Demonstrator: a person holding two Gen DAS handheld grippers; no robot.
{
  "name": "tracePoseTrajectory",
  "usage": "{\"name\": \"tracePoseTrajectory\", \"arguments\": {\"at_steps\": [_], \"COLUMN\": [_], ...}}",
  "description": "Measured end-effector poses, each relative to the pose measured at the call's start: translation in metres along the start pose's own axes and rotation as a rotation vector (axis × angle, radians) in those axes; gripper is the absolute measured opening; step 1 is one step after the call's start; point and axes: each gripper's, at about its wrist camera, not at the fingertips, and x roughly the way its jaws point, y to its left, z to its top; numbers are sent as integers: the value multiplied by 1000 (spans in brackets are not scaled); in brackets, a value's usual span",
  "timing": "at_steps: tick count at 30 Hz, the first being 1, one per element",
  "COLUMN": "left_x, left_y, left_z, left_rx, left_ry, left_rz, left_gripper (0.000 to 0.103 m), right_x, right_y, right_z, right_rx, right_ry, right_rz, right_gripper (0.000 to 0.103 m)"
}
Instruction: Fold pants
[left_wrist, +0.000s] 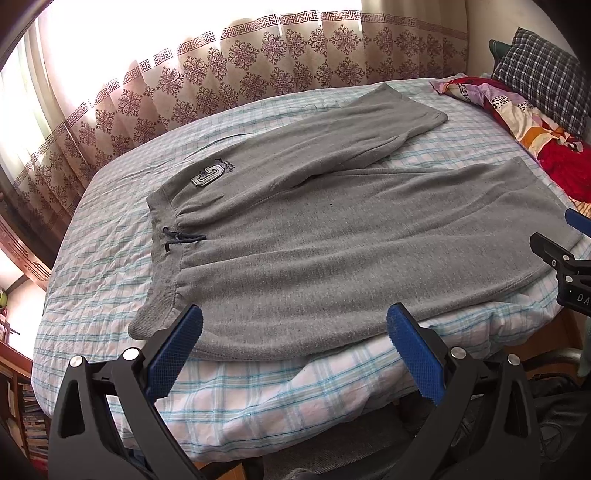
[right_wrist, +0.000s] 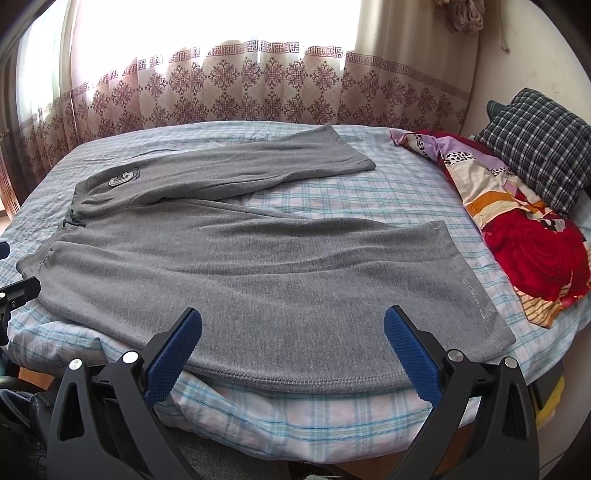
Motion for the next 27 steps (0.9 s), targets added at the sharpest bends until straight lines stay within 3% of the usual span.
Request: {"name": "tracePoseTrajectory", "arguments": {"at_steps": [27], "left_x": [0], "left_y": [-1], "left_z": [1], "left_rx": [-12], "left_ry": [-11], "left_rz": [33], "left_gripper": [101], "right_x": [4], "right_y": [-6], "right_z": [0], "right_rx": [34], "right_ry": [16], "right_rz": [-12], "right_gripper": [98]}}
